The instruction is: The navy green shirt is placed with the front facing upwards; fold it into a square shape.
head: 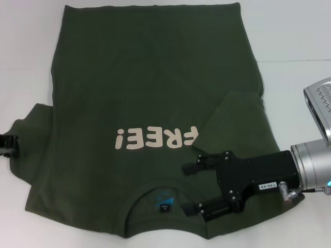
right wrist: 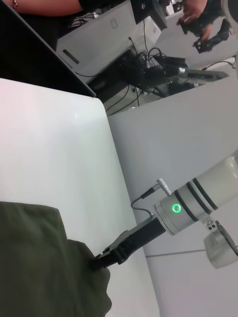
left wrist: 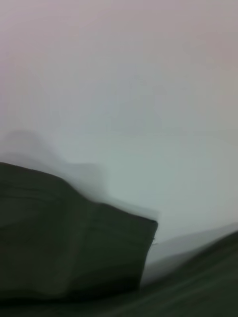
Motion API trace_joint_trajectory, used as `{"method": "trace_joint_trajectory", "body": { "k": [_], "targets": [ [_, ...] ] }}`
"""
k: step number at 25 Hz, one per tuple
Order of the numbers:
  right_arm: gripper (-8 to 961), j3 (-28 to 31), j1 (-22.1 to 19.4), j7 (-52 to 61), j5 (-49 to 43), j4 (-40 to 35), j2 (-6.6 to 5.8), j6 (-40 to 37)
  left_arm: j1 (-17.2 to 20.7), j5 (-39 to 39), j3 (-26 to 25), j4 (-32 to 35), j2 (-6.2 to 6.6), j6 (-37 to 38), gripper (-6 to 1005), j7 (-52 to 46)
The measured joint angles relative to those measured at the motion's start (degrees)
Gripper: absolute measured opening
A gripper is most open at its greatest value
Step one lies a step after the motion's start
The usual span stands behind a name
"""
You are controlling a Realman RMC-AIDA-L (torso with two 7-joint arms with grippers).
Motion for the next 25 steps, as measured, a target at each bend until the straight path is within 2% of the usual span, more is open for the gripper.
{"method": "trace_joint_trajectory", "body": {
  "k": [3, 8, 16, 25],
  "targets": [
    [942, 0.0, -0.2, 0.0, 0.0, 0.0, 0.00, 0.4, 0.0, 0.0, 1.4, 0.2, -0.09, 0.0, 142, 0.0],
    [942, 0.0, -0.3, 0.3, 0.0, 0.0, 0.00, 0.6, 0.3, 0.0, 2.4, 1.1, -0.21, 0.1, 91, 0.1],
    [942, 0.1, -0.5, 0.8, 0.1, 0.0, 0.00, 0.6, 2.3, 0.0, 4.0, 5.6, -0.99, 0.4, 64, 0.2],
    [941, 0.4, -0.6, 0.8, 0.3, 0.2, 0.00, 0.5, 4.8, 0.1, 6.1, 8.2, -0.18, -1.8, 50, 0.0]
  ]
}}
